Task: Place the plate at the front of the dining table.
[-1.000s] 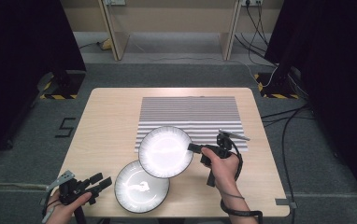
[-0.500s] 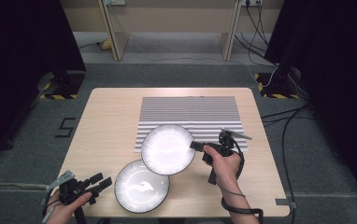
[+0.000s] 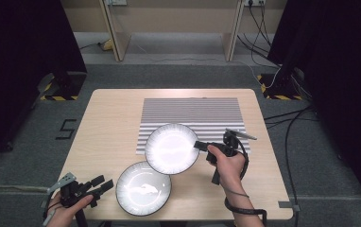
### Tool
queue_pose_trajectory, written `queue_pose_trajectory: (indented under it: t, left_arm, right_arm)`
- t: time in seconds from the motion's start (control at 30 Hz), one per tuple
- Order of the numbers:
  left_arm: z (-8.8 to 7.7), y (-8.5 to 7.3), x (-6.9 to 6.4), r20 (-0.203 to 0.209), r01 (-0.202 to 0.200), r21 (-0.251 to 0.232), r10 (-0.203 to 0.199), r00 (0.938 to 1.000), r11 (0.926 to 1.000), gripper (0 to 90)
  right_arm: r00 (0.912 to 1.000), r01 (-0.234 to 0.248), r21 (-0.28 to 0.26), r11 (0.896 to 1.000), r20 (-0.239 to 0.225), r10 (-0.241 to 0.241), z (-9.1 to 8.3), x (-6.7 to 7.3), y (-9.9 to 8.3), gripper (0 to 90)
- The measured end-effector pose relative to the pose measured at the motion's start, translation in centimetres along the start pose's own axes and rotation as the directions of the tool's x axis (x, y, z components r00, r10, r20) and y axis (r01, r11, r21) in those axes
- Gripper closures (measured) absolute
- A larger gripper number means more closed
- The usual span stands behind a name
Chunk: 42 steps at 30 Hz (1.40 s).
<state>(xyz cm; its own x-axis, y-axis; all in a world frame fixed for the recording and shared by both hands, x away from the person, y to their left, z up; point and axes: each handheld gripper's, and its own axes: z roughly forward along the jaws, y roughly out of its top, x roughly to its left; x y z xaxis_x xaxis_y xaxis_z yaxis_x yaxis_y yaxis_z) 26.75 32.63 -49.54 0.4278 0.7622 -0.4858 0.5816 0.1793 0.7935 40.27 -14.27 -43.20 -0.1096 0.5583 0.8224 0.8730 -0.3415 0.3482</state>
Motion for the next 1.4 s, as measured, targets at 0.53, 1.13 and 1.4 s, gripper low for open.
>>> queue_pose_trajectory:
  t: [0.53,1.13,1.4]
  left_arm:
    - [0.0,0.0,0.0,0.000,-0.002,0.002,0.002,1.0000,1.0000,36.6]
    - [0.0,0.0,0.0,-0.001,-0.004,0.003,0.004,1.0000,1.0000,36.6]
    - [0.0,0.1,0.0,0.000,-0.005,0.001,0.005,1.0000,1.0000,36.7]
  right_arm:
    - [0.9998,-0.019,-0.033,0.999,0.005,0.019,-0.2,-0.3,0.6,78.3]
    - [0.9995,-0.027,-0.058,0.998,0.013,0.028,-0.3,-0.2,1.6,78.3]
    - [0.9994,-0.029,-0.068,0.997,0.015,0.030,-0.3,0.0,2.1,78.3]
